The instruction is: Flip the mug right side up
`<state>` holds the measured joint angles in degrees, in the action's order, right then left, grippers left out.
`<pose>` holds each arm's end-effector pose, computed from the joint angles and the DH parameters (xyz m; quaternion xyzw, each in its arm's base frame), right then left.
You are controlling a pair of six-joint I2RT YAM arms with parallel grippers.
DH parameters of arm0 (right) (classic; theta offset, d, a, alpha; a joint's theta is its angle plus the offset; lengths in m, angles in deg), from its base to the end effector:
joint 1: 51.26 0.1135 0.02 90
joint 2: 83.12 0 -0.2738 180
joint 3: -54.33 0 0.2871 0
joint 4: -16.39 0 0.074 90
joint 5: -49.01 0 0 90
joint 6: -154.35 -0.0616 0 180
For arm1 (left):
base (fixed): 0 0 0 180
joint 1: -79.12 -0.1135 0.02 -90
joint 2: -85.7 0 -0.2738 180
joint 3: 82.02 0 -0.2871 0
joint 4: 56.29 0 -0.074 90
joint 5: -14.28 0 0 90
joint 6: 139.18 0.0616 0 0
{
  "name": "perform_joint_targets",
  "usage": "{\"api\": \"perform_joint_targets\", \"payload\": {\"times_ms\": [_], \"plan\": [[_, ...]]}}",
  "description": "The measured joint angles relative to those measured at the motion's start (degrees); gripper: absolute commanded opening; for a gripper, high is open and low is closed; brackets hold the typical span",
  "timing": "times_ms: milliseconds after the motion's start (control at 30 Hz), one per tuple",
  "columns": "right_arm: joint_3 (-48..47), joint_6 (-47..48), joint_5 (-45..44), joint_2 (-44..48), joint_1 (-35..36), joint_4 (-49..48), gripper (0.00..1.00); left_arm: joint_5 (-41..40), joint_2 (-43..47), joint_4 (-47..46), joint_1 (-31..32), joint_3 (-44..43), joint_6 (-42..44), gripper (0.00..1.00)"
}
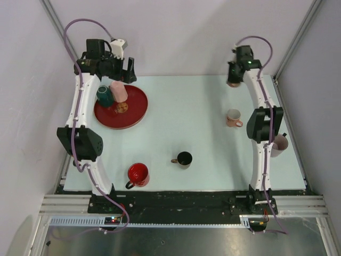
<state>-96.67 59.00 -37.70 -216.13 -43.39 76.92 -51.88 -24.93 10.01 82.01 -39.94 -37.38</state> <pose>0.5737 0.0829 0.3108 -0.0317 0.9146 0.0724 0.3966 0.4710 -0.0487 0.4193 0.2011 0.8645 -0.1532 0.4344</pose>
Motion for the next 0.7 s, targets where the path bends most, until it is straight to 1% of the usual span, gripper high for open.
{"api": "perform_joint_targets", "payload": {"times_ms": [67, 233, 333, 467, 500, 567, 600, 700], "plan": [[0.61, 0.07, -3.21, -2.84, -4.7, 3.87, 0.0, -2.1, 1.64, 0.15, -0.94, 2.73, 1.68, 1.0], [-0.66, -0.17, -5.33, -8.72, -15.63, 7.69, 0.0, -6.91, 4.96, 0.09, -1.86, 6.73, 5.77, 1.0], [-1.97, 0.02, -6.05, -11.72, -19.41, 8.61, 0.0, -9.07, 5.81, 0.02, -1.92, 7.96, 7.76, 1.0], [-1.97, 0.52, -6.1, -14.12, -20.92, 10.03, 0.0, -12.41, 6.08, -0.11, -1.92, 9.88, 10.69, 1.0], [-1.97, 0.52, -5.92, -14.12, -20.9, 10.19, 0.03, -13.16, 6.05, -0.07, -1.92, 10.19, 11.17, 1.0], [-1.97, 0.81, -5.31, -14.12, -21.07, 10.25, 0.18, -14.84, 6.03, -0.02, -1.95, 10.69, 12.37, 1.0], [-1.97, 0.94, -5.14, -14.12, -21.14, 10.27, 0.29, -15.96, 5.9, -0.02, -1.97, 10.69, 13.03, 1.0], [-1.97, 0.94, -3.8, -14.19, -21.42, 10.45, 0.53, -18.73, 5.01, -0.09, -1.97, 10.54, 14.8, 1.0]]}}
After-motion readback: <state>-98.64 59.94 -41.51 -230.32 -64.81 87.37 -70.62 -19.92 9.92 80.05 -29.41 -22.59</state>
